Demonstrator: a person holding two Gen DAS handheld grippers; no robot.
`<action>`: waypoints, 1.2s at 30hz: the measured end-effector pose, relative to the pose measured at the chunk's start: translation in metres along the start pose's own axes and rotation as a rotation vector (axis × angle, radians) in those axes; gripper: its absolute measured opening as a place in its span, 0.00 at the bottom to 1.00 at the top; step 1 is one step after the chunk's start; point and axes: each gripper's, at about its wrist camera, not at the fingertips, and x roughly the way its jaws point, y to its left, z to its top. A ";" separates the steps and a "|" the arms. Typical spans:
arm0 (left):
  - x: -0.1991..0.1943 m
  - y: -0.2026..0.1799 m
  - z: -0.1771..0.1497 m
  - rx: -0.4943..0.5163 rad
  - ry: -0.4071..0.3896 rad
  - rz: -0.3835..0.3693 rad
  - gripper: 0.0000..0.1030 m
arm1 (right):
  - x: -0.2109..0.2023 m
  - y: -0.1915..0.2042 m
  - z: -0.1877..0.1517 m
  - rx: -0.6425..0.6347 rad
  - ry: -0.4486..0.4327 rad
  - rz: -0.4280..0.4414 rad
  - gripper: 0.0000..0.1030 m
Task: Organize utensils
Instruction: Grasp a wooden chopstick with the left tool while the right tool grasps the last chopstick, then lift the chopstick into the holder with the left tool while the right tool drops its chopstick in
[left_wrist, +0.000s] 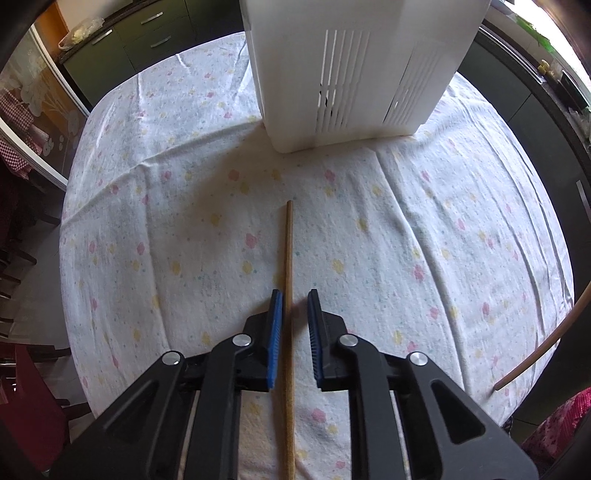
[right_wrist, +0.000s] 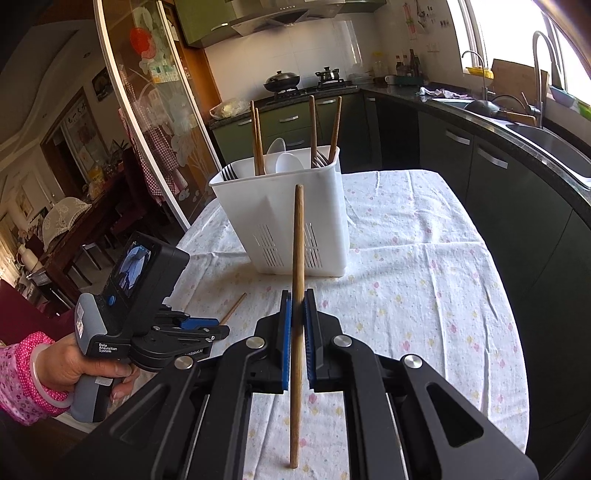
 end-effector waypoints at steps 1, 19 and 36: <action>-0.001 0.000 0.000 -0.007 0.000 -0.005 0.06 | 0.000 0.000 0.000 0.000 0.000 -0.001 0.07; -0.096 0.002 -0.015 0.005 -0.209 -0.070 0.05 | -0.007 0.001 0.001 0.006 -0.010 0.020 0.07; -0.174 -0.008 -0.011 0.031 -0.380 -0.115 0.05 | -0.013 0.002 0.001 0.005 -0.017 0.026 0.07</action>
